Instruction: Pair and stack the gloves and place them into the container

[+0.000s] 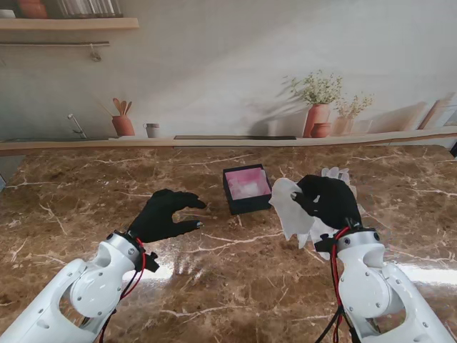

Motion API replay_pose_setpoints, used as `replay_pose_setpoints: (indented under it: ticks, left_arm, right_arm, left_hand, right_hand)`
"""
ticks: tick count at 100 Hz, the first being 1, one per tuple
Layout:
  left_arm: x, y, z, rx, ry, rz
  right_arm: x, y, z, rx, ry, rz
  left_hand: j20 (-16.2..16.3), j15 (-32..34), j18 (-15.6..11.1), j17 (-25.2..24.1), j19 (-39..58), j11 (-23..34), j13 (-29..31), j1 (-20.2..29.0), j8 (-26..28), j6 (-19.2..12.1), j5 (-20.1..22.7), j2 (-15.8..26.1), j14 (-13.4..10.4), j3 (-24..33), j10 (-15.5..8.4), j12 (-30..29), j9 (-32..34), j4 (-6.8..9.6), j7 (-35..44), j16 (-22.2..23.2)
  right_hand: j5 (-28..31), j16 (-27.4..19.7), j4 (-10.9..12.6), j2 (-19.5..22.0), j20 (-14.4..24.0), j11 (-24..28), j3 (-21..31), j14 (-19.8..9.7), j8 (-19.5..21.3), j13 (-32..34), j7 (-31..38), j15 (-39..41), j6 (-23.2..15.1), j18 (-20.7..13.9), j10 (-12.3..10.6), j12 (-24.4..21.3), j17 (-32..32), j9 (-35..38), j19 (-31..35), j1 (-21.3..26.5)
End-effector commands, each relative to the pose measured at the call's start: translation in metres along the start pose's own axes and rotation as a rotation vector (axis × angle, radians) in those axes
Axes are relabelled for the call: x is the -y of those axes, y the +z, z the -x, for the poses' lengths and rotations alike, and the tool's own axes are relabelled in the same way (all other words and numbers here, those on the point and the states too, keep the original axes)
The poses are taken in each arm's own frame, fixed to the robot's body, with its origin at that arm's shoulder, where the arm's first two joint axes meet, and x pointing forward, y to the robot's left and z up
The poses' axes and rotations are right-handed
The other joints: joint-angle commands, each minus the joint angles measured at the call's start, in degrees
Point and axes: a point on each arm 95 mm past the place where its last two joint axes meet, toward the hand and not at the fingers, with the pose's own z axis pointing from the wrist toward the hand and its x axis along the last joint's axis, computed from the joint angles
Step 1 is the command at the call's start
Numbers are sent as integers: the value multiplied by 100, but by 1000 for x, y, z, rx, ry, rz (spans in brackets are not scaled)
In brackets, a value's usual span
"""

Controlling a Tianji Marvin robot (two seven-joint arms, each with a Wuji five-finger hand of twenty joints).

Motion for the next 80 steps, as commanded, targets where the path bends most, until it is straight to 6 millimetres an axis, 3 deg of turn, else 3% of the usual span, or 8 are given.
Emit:
replay_pose_setpoints:
  ticks: [1, 9, 28, 55, 61, 80]
  left_arm:
    - [-6, -2, -4, -15, -26, 45]
    - [-12, -1, -8, -30, -36, 75]
    - [-23, 7, -18, -70, -54, 122]
    - [-30, 20, -28, -106, -72, 166]
    - [-33, 24, -29, -99, -73, 147]
    - [-35, 29, -27, -55, -67, 132]
  right_arm:
    - [10, -6, -8, -13, 40, -32]
    - [14, -8, -16, -32, 86, -37]
    - [24, -11, -35, -88, 185, -67]
    - [36, -12, -60, -186, 271, -118]
    - [39, -12, -65, -205, 285, -137]
    - [44, -11, -72, -245, 309, -170]
  left_hand:
    - [80, -219, 40, -106, -299, -155, -308, -295, -191, 3, -319, -107, -140, -56, -80, -76, -311, -91, -294, 25]
    - [309, -246, 79, -139, -454, -167, -385, -430, -375, 133, -684, -246, -130, -312, -104, -66, -432, -78, -610, 39]
    - [439, -309, 39, -176, -746, -195, -534, -584, -624, 335, -1306, -446, -166, -471, -203, -55, -679, -84, -1090, 40]
    - [609, -333, 11, -206, -1052, -204, -652, -709, -662, 261, -1259, -390, -167, -583, -203, -34, -814, -110, -1086, 77]
    - [820, -267, 19, -190, -1029, -157, -586, -656, -659, 321, -1359, -352, -129, -694, -195, 10, -785, -86, -1072, 154]
    - [919, -204, 41, -143, -1015, -96, -470, -581, -615, 477, -1381, -262, -93, -727, -163, 68, -716, -77, -1000, 216]
  right_hand:
    - [59, 119, -109, -4, 157, -33, 186, 18, 32, 245, 154, 37, -105, 25, 28, -44, -41, 159, 216, 239]
    - [56, 126, -109, 0, 153, -30, 176, 18, 30, 221, 156, 38, -104, 24, 23, -36, -76, 156, 218, 244]
    - [47, 174, -99, -7, 151, -11, 159, 26, 26, 185, 163, 96, -74, 21, 41, -4, -116, 149, 243, 259]
    - [65, 207, -86, -28, 149, 28, 170, 21, 10, 167, 169, 142, -79, 21, 45, 35, -115, 150, 265, 255]
    - [63, 212, -86, -31, 147, 33, 167, 22, 6, 165, 169, 149, -68, 22, 46, 38, -115, 153, 266, 254]
    - [74, 220, -80, -37, 141, 43, 170, 19, -13, 172, 170, 167, -70, 26, 45, 42, -117, 163, 267, 239]
